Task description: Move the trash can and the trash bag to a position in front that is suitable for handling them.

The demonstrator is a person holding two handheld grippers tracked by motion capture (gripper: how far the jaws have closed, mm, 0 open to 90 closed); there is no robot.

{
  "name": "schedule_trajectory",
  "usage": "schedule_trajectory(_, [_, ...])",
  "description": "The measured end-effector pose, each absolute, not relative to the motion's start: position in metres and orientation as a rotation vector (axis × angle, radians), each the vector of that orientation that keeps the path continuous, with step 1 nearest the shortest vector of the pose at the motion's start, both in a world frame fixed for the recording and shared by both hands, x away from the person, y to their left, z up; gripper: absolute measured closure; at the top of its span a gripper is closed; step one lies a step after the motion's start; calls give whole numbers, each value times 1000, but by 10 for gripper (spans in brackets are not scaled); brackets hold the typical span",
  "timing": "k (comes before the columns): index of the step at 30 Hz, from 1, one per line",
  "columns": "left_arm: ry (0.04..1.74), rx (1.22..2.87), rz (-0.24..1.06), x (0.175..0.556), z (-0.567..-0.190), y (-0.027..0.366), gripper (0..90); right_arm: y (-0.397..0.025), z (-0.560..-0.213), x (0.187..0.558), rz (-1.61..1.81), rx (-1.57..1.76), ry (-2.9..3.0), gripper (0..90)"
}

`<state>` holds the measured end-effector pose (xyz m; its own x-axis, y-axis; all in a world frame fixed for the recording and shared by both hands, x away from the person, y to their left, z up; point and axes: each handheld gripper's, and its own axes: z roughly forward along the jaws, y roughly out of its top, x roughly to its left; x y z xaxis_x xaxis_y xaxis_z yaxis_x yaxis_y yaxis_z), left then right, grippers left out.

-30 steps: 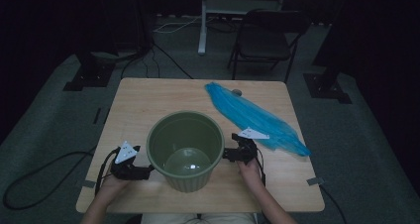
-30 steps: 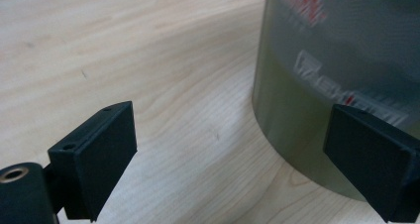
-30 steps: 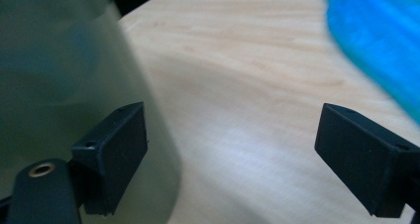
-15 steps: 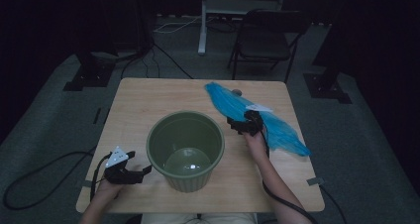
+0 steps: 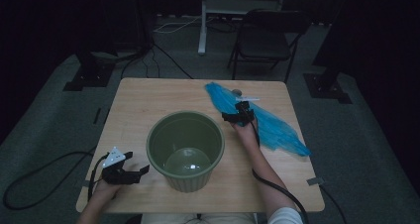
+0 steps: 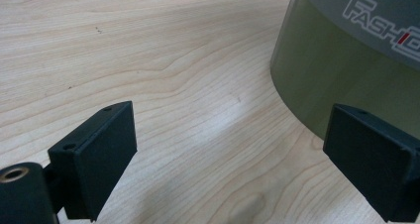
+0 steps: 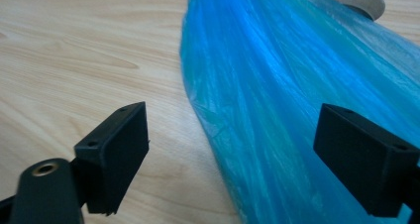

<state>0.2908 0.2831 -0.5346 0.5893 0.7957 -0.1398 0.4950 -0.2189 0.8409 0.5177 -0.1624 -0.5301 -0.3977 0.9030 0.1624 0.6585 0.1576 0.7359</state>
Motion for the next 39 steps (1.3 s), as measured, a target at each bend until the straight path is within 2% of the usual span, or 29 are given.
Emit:
schedule_trajectory(6, [1033,1871,407,291,-533,283,69,-160,-541,519,1039,1528,2137,193])
schedule_trajectory(9, [1030,1874,405,291,-533,281,69,-158,-544,513,976,1486,2098,278])
schedule_trajectory(11, [1031,1878,411,290,-533,281,69,-157,-544,510,920,1469,2061,429])
schedule_trajectory(12, [1032,1875,410,290,-533,281,69,-157,-545,509,912,1462,2051,458])
schedule_trajectory(15, [1033,1874,403,290,-533,280,69,-161,-544,507,912,1473,2030,646])
schedule_trajectory(17, [1033,1874,403,290,-533,280,69,-162,-544,506,923,1468,2037,646])
schedule_trajectory(18, [1034,1876,394,290,-534,280,69,-164,-543,503,942,1461,2057,783])
schedule_trajectory(20, [1037,1874,392,291,-534,280,69,-166,-543,501,953,1451,2077,825])
schedule_trajectory(27, [1027,1879,393,290,-534,279,69,-163,-537,483,1001,1289,2244,882])
schedule_trajectory(35, [1029,1864,412,287,-532,281,69,-157,-531,476,1028,1027,2454,882])
schedule_trajectory(39, [1037,1851,419,282,-532,286,69,-164,-531,449,1056,937,2547,852])
